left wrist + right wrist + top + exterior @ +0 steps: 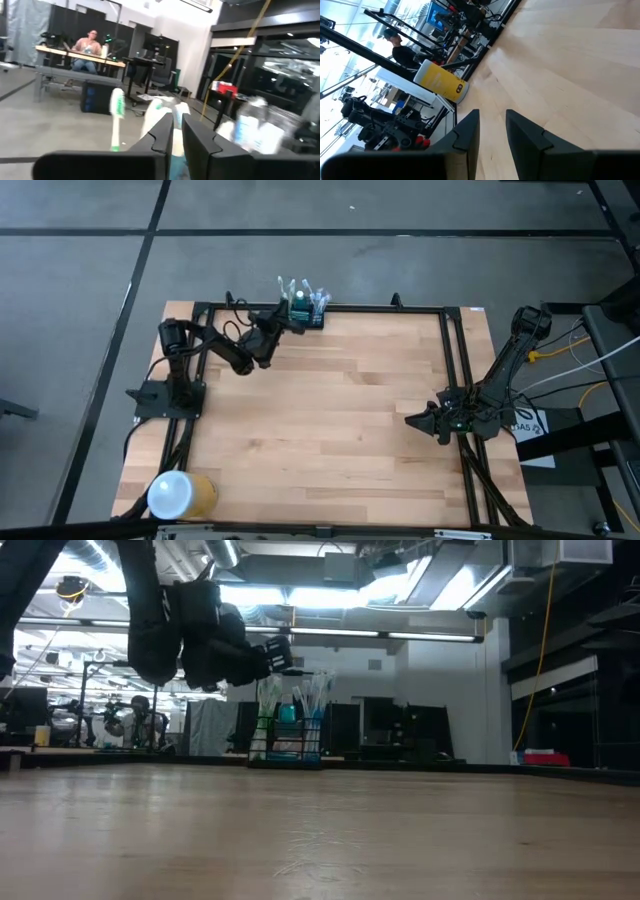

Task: Pick & Place toothbrushing station
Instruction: Put the green toothbrush into the wire organizer, then return to Home Position

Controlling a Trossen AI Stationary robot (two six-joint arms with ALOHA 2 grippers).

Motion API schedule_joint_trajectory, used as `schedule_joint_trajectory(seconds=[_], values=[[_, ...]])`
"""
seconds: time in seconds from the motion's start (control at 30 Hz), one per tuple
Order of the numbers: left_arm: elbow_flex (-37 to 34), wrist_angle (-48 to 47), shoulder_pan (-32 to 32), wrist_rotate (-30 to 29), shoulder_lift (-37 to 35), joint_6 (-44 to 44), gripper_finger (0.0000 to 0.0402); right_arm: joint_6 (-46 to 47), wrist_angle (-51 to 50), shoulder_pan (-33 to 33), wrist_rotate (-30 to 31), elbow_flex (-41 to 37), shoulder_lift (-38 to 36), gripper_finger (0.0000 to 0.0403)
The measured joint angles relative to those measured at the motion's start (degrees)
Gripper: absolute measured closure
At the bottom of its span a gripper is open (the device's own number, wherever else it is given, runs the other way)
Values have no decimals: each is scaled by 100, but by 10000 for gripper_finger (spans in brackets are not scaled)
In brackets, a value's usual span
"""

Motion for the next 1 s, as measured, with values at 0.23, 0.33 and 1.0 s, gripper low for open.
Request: schedule_joint_trajectory(seconds=[0.23,0.33,1.0], values=[[-9,-6,-517,932,-710,1180,336,-788,610,0,-49,49,0,305],[-9,-8,-761,1883,-1377,1490,333,-1351,706,0,-171,364,0,305],[253,-6934,55,6463,-5812,685,337,-4726,-5505,-1484,-1161,4417,-1192,305]])
